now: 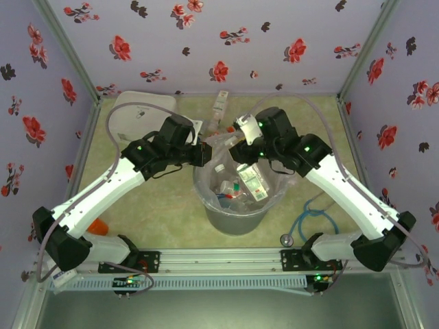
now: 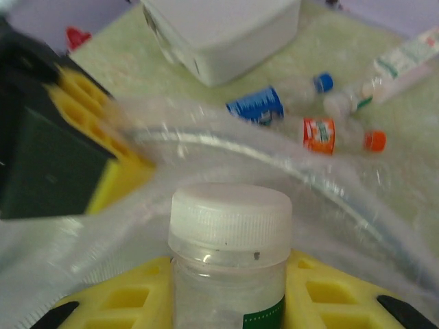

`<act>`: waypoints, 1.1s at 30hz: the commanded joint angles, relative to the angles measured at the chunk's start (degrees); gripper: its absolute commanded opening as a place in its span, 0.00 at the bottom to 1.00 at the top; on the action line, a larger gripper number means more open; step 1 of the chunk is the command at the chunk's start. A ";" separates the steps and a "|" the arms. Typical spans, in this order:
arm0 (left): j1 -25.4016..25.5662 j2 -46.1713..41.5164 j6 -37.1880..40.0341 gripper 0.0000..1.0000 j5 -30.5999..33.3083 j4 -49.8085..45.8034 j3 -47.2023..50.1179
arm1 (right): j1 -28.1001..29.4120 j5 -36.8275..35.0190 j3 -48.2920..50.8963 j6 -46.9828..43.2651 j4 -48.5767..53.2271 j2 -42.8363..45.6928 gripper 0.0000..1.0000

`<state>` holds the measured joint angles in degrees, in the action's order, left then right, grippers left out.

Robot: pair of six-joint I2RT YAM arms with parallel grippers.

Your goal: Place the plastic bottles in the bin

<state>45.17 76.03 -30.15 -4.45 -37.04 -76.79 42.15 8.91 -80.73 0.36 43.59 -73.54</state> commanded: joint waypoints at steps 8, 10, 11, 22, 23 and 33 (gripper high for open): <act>0.78 0.61 -1.84 0.03 3.48 5.22 1.55 | -0.03 -6.27 10.61 1.94 -1.17 0.88 0.00; 0.82 0.70 -1.92 0.03 3.48 5.44 1.56 | 0.07 -7.20 12.06 2.64 -1.62 0.31 0.00; 0.80 0.61 -1.97 0.03 3.39 5.63 1.56 | 0.11 -7.47 12.70 2.99 -1.92 0.04 0.00; 0.91 1.14 -1.67 0.03 2.65 6.01 1.04 | -0.02 -4.78 2.21 7.26 -0.90 5.23 0.51; 0.89 1.05 -1.50 0.03 2.68 5.93 0.95 | -0.04 -5.83 0.67 7.13 0.37 5.69 0.58; 0.89 1.75 -0.52 0.03 2.14 5.78 0.15 | -2.98 -14.68 -7.10 7.47 8.63 10.54 0.73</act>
<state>45.76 76.23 -31.14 -4.47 -35.18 -76.29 40.25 -2.20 -86.11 6.31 48.14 -65.52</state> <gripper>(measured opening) 0.143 0.734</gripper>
